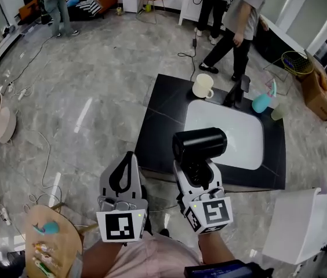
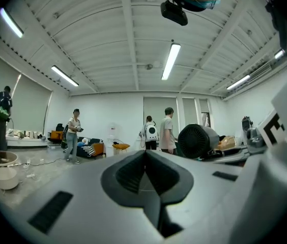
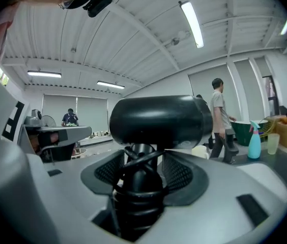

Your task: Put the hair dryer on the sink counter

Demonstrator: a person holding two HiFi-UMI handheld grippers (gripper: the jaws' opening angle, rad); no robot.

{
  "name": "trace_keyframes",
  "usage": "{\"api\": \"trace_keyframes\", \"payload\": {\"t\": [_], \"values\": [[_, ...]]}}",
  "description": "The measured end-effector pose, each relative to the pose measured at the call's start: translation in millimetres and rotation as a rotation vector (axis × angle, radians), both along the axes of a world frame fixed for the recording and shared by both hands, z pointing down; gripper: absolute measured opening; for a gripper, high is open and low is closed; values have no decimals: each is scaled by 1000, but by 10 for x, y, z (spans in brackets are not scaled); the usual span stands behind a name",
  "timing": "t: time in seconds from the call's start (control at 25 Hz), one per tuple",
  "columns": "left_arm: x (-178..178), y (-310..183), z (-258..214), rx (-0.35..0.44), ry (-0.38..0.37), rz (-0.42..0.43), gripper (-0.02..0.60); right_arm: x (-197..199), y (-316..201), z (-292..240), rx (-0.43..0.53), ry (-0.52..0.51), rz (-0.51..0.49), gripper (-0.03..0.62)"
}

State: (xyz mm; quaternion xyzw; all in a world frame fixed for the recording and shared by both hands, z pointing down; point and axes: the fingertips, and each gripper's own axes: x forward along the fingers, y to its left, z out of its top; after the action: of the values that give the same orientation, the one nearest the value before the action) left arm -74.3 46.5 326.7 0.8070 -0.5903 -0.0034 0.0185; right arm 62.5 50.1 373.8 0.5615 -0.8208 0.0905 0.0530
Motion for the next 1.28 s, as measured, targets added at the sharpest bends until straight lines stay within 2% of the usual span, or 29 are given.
{"api": "trace_keyframes", "payload": {"t": [0.36,0.68,1.08,1.28], "values": [[-199,-1309,-293,84,15,61,9,-207,-1206,-384,70,23,55,241],[-182,-1802,-644,157,43,101,9,-242,-1664,-760,138,55,82,241],[-72,-2078,-388,90,30,84,9,-106,-1985,-469,70,62,69,242],[-40,-2190,-159,45,-37,75,9,-66,-2132,-235,13,54,44,242]]}}
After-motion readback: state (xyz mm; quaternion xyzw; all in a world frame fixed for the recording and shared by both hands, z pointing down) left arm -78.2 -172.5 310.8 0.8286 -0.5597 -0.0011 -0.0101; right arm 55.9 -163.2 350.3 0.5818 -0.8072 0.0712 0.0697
